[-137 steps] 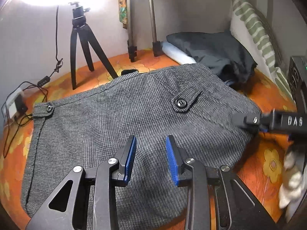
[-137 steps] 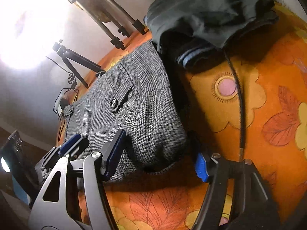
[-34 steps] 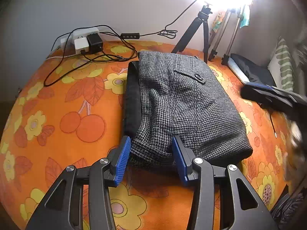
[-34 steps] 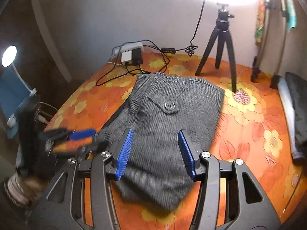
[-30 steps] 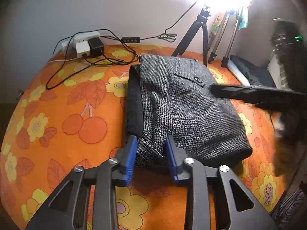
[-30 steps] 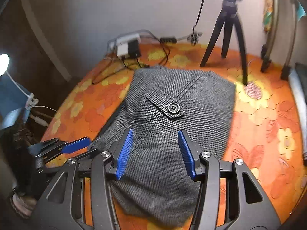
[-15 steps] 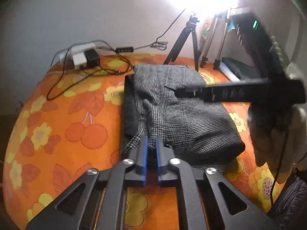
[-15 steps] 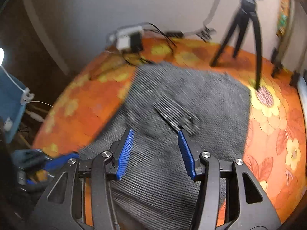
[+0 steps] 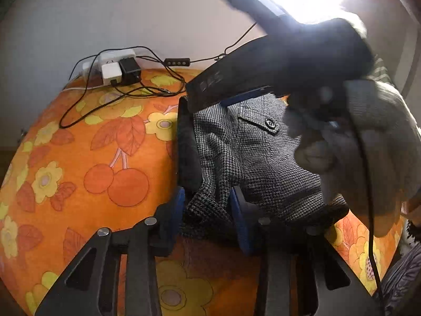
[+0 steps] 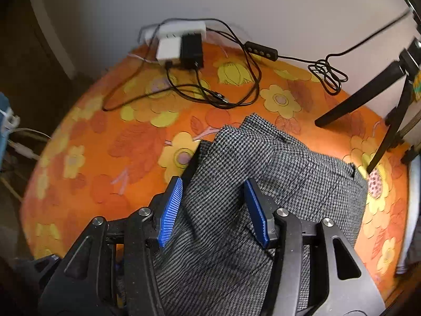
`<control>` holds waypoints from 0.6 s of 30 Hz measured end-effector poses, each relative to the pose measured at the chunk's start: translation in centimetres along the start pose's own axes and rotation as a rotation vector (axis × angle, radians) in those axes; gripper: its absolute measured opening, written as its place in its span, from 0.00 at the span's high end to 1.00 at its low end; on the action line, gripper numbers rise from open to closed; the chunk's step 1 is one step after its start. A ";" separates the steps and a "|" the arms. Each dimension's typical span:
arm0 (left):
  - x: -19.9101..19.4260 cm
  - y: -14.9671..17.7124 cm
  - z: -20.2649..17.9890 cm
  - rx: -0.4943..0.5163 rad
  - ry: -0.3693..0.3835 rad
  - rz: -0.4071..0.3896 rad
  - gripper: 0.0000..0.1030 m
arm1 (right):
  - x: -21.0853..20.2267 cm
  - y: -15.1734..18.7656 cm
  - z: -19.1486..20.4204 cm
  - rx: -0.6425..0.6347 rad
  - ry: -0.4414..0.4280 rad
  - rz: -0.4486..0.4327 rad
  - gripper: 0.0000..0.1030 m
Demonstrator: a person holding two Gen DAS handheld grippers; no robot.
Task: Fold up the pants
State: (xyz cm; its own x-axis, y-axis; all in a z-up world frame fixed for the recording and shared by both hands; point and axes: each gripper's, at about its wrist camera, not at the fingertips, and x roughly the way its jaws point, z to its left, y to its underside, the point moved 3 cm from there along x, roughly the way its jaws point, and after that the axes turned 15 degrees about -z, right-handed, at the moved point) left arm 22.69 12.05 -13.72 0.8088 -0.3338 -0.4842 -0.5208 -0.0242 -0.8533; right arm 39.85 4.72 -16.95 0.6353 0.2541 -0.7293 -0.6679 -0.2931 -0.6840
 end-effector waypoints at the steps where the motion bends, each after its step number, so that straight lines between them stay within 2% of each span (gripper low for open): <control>1: 0.0 0.0 -0.1 0.004 -0.001 -0.002 0.76 | 0.2 0.1 -0.2 -0.004 0.012 0.010 0.50; 3: -0.1 0.1 -0.2 0.012 0.002 -0.005 0.81 | 0.7 0.3 -0.6 0.001 0.031 0.027 0.63; 4: -0.2 0.1 -0.2 0.017 0.003 -0.007 0.83 | 0.8 0.3 -0.8 0.002 0.036 0.032 0.83; 5: -0.4 0.1 -0.4 0.026 0.004 -0.012 0.84 | 0.9 0.4 -1.1 0.021 0.023 0.038 0.94; 11: -1.2 0.2 -0.8 0.064 0.007 -0.030 0.88 | -0.6 -0.4 -4.0 0.211 -0.065 -0.033 0.98; 16: -1.9 -0.2 -1.0 0.065 0.011 -0.058 0.89 | -1.8 -0.8 -3.6 0.197 -0.111 -0.073 0.98; 18: -1.9 -0.4 -1.1 0.065 0.006 -0.066 0.89 | -1.6 -0.9 -2.8 0.205 -0.153 -0.043 0.82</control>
State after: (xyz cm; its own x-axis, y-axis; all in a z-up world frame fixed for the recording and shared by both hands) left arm 21.04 11.71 -12.28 0.8388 -0.3394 -0.4256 -0.4477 0.0148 -0.8941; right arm 40.52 1.98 -15.13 0.6095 0.4034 -0.6825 -0.7159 -0.0897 -0.6924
